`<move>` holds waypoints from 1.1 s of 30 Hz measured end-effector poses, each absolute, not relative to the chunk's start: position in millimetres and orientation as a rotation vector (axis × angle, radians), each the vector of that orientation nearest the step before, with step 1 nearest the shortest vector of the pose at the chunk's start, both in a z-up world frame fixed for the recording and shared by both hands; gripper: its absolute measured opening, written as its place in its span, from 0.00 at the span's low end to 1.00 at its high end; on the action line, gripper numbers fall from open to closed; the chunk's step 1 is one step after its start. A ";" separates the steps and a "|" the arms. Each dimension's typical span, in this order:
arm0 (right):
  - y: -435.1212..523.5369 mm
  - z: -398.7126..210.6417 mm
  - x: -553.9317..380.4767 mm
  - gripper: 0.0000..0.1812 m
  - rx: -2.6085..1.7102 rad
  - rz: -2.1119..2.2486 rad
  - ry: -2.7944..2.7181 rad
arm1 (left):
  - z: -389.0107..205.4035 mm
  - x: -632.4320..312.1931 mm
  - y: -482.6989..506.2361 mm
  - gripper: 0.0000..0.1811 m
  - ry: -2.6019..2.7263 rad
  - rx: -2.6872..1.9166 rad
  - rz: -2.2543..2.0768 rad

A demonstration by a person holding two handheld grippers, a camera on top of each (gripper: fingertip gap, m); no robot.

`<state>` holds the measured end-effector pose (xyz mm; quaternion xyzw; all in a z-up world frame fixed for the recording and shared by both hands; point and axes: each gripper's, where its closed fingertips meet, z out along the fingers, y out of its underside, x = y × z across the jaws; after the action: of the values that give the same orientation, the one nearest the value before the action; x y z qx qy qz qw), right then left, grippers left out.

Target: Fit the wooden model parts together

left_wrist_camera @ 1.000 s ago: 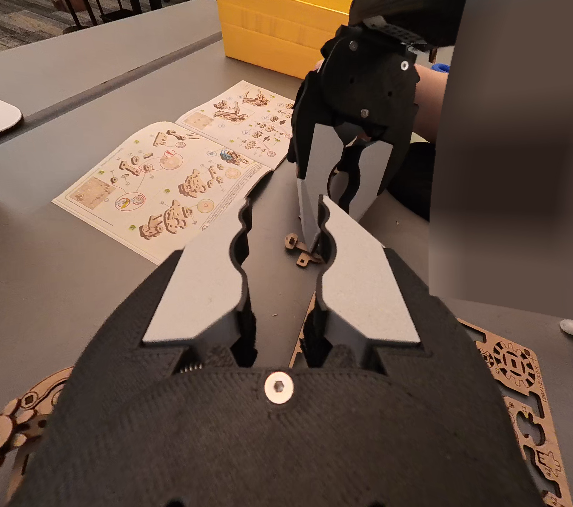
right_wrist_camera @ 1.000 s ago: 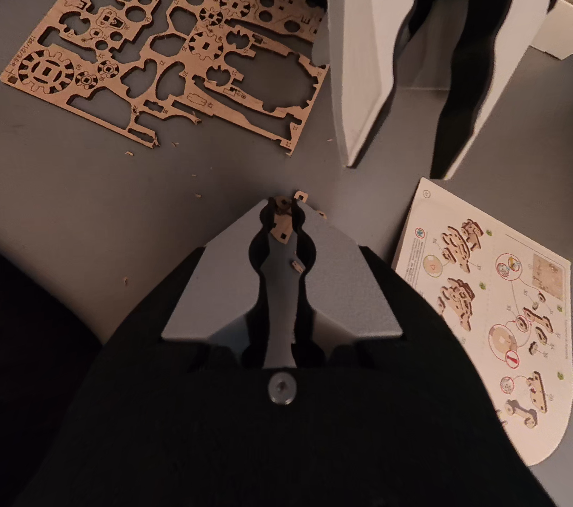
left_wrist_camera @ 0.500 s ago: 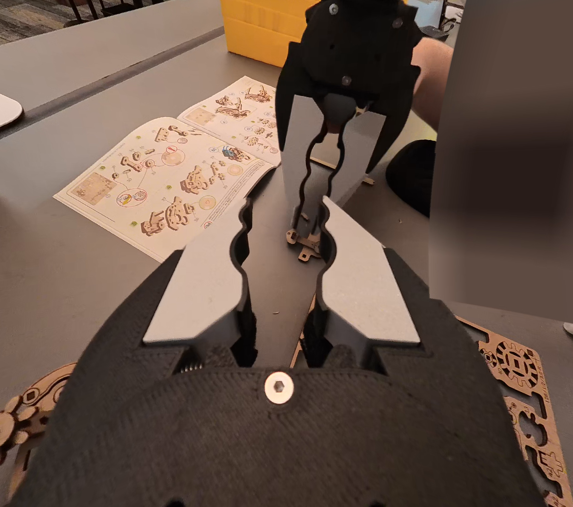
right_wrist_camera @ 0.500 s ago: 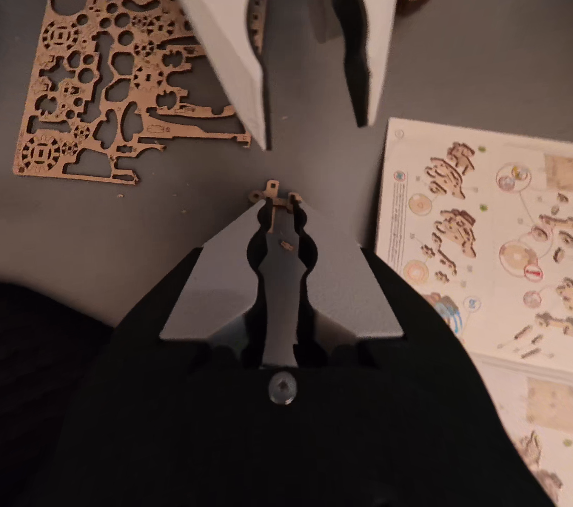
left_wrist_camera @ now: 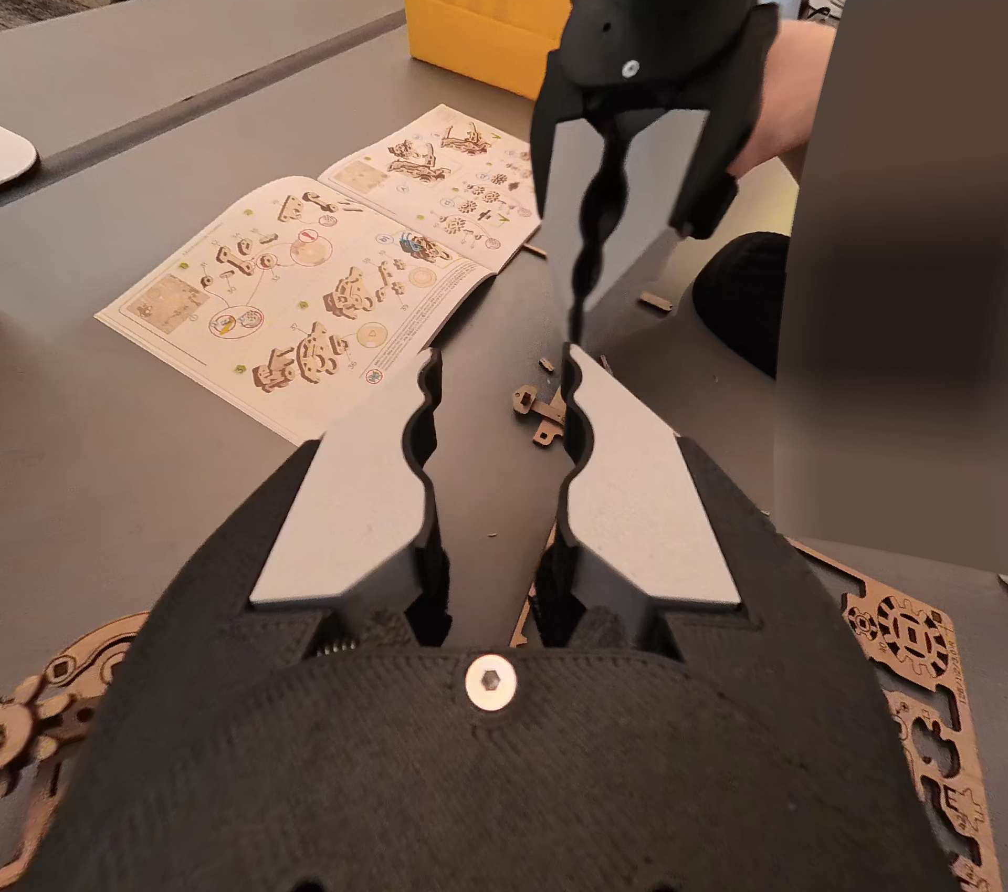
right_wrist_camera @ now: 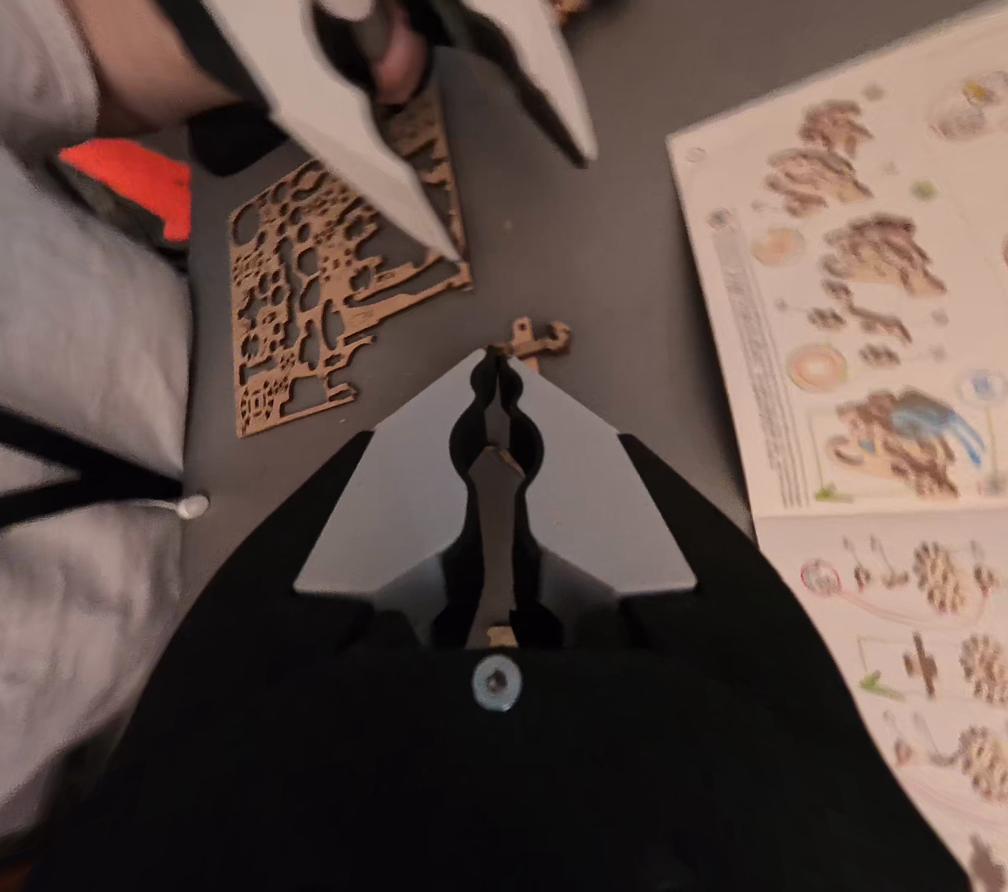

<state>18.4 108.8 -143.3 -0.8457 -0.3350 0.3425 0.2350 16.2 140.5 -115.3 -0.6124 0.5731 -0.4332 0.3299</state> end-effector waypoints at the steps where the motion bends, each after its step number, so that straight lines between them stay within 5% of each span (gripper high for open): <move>1: 106.7 -141.2 15.4 0.00 -2.258 0.897 -0.998 | -115.1 16.1 141.2 0.23 1.496 -1.604 -1.137; 33: 109.0 -163.0 3.6 0.00 -2.020 0.567 -1.136 | -121.7 13.7 139.9 0.23 1.516 -1.669 -1.174</move>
<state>3.6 109.0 -163.0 -0.7870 -0.4426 0.2210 0.3687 13.7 139.9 -121.7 -0.6273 0.5698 -0.4412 0.2952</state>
